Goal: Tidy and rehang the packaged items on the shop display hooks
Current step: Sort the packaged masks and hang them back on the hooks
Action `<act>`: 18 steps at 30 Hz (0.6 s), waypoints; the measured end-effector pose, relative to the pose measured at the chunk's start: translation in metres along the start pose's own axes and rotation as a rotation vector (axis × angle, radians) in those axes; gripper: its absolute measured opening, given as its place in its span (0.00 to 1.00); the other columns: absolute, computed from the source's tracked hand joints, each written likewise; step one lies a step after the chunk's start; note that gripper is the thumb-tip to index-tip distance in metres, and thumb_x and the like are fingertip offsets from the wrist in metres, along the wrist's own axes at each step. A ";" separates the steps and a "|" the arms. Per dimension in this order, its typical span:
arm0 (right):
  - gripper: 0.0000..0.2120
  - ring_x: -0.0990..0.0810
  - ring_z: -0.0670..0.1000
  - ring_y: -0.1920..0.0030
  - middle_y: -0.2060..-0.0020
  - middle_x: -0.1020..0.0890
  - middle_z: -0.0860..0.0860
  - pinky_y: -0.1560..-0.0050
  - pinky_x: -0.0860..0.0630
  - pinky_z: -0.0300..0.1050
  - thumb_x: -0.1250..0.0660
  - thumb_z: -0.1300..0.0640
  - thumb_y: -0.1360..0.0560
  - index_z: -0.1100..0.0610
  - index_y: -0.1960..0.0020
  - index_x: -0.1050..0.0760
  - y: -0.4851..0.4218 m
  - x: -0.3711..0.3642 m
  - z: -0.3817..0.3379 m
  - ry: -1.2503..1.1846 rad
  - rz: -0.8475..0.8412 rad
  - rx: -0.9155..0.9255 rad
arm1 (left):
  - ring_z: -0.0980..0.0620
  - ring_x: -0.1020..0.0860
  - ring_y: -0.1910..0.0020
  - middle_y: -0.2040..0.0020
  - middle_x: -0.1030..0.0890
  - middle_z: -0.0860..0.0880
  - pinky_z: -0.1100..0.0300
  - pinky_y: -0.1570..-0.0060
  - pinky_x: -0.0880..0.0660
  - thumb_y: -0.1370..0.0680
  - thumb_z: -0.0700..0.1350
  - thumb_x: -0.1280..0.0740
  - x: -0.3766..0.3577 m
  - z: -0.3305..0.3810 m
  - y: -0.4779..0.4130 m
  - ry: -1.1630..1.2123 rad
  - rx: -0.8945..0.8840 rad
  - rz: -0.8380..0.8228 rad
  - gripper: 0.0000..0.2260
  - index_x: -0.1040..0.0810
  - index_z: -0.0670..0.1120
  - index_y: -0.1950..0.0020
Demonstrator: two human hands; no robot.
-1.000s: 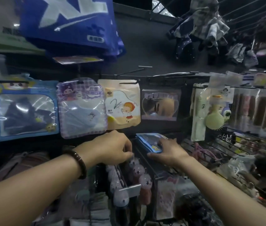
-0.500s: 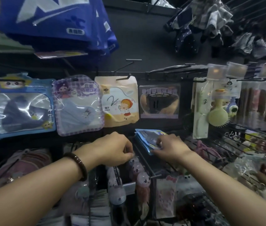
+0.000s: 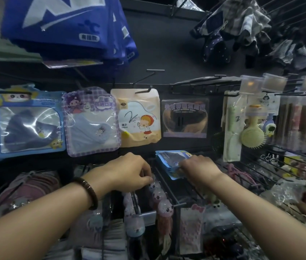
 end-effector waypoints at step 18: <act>0.15 0.12 0.58 0.65 0.53 0.11 0.54 0.74 0.20 0.48 0.34 0.56 0.22 0.61 0.41 0.14 0.053 0.063 0.022 -0.045 0.868 0.094 | 0.45 0.10 0.52 0.43 0.12 0.47 0.45 0.47 0.14 0.17 0.69 0.39 -0.001 -0.016 -0.007 0.732 0.211 -0.025 0.26 0.18 0.50 0.35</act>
Point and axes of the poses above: each hand's wrist, its own y-axis away from the middle knuckle, its own x-axis out of the back of the hand, z = x × y, the point moved 6 cm from there along -y, towards the middle knuckle
